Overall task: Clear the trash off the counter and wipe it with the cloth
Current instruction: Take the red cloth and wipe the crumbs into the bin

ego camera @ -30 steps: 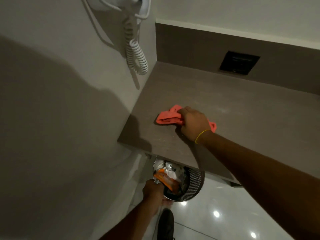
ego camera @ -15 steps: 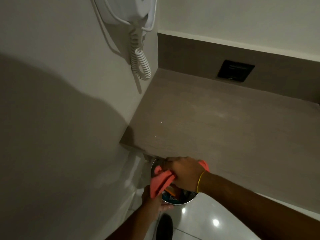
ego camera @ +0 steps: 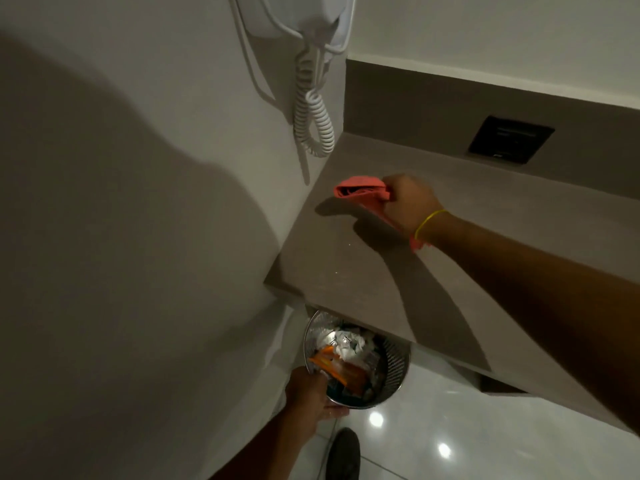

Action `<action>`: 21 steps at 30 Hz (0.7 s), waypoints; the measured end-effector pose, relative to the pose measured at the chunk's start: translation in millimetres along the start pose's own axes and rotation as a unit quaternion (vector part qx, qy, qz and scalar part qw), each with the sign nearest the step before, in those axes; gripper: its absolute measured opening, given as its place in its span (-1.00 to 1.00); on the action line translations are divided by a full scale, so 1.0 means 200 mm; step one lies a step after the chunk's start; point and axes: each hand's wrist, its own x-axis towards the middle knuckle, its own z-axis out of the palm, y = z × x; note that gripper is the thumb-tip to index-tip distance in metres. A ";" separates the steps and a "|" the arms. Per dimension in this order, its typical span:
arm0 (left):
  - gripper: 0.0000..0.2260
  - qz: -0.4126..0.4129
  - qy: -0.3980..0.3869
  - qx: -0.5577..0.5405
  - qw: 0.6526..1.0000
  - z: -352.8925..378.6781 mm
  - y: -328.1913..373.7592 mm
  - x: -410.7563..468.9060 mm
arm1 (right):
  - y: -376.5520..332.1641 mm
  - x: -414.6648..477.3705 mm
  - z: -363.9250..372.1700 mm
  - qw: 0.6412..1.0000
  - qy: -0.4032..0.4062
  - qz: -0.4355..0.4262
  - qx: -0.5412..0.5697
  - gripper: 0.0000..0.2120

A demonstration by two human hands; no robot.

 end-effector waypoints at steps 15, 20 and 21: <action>-0.72 0.017 0.054 -0.027 0.998 -0.11 -0.06 0.13 | -0.33 -0.59 0.52 0.981 -0.118 -0.129 -0.089 -0.59; -0.82 0.130 0.011 -0.011 0.991 -0.05 -0.11 0.00 | -0.26 -0.96 0.57 0.963 -0.193 -0.127 -0.136 -0.68; -0.79 0.125 0.006 0.010 0.992 -0.03 -0.13 -0.01 | -0.21 -1.01 0.56 0.964 -0.229 -0.106 -0.087 -0.68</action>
